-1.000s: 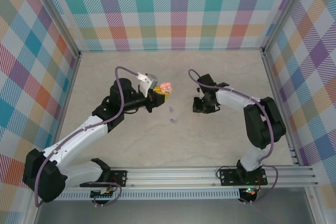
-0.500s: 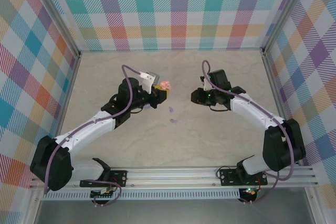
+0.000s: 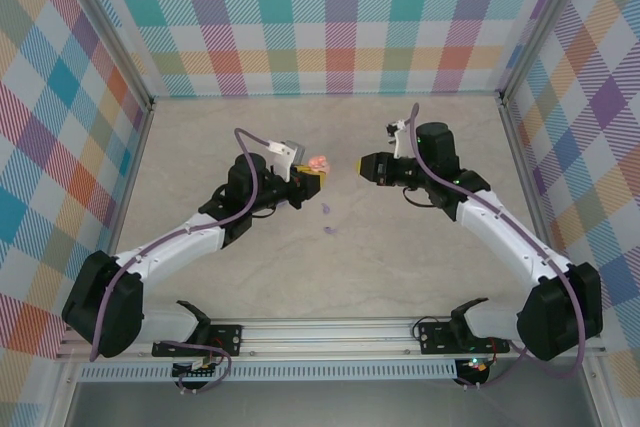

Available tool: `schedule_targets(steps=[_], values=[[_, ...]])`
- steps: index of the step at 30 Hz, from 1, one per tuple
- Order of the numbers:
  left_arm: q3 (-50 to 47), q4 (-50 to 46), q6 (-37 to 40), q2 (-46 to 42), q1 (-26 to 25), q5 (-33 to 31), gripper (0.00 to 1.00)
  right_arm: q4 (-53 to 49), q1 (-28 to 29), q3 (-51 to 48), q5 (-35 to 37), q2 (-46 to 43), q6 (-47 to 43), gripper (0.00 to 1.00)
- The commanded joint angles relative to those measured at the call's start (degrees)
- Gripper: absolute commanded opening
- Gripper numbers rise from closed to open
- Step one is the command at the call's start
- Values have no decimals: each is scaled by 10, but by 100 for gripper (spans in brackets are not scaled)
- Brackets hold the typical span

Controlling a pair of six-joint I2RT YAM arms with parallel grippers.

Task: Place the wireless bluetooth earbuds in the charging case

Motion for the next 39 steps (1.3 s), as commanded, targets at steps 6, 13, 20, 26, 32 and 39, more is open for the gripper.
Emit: schedule_targets(steps=[6,13,20,26,32,39], values=[[-25,88,11,7,-5,52,16,94,2,18,-85,-20,26,23],[-33,114,31,4,-16,83,16,119,19,22,-100,-20,17,23],[-24,119,43,8,-31,103,16,127,46,33,-88,-17,4,23],[-15,119,46,11,-40,115,16,122,61,39,-73,-10,-8,23],[-13,129,38,6,-41,117,16,113,66,41,-59,-8,-17,23],[-16,154,26,1,-42,122,16,114,69,37,-45,-11,-26,23]])
